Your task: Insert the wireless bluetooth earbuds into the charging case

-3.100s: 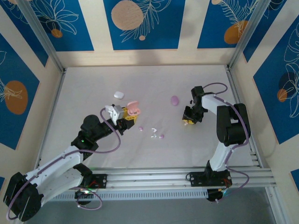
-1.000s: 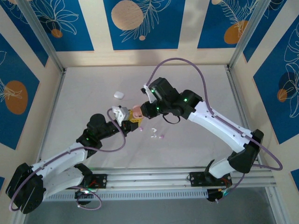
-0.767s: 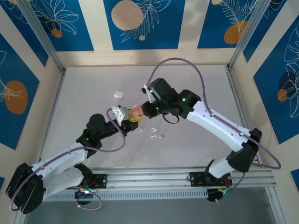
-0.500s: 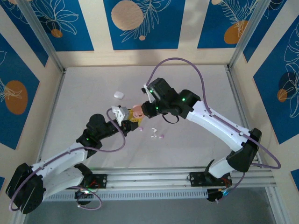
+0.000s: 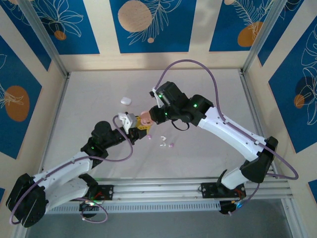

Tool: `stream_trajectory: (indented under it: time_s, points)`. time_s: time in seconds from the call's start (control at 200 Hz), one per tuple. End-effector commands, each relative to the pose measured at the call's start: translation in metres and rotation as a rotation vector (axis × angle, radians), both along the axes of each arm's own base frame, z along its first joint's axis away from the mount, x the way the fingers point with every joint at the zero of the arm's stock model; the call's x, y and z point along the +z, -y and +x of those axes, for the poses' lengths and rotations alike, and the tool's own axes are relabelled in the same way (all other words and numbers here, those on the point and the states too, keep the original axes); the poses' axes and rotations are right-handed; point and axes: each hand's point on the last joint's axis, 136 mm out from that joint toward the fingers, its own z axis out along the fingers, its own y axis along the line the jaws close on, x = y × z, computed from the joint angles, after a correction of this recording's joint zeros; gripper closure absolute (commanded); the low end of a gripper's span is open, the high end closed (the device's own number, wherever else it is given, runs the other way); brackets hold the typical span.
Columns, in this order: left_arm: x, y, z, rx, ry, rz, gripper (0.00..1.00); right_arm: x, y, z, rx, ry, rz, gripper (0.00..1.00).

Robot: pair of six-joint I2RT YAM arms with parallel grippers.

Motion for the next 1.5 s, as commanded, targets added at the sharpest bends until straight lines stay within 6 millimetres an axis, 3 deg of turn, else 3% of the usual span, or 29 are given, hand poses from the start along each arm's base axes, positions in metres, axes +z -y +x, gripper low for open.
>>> stream_trajectory:
  time_s: [0.0,0.235,0.775,1.256,1.491]
  points:
    - [0.033,0.002,-0.005,-0.019,0.094,-0.058,0.69,0.008,-0.011,-0.003,0.017,-0.013,0.043,0.81]
    - [0.035,0.001,-0.005,-0.012,0.098,-0.066,0.69,-0.004,-0.014,-0.005,0.021,-0.038,0.021,0.81]
    - [0.034,-0.002,0.000,0.020,0.089,-0.066,0.69,-0.009,-0.021,-0.014,0.044,-0.045,0.014,0.81]
    - [0.033,-0.005,0.006,0.059,0.075,-0.068,0.69,0.005,-0.020,-0.015,-0.002,0.022,0.089,0.81]
    - [0.032,-0.006,0.009,0.075,0.070,-0.070,0.69,0.000,-0.023,-0.018,-0.012,0.020,0.073,0.81]
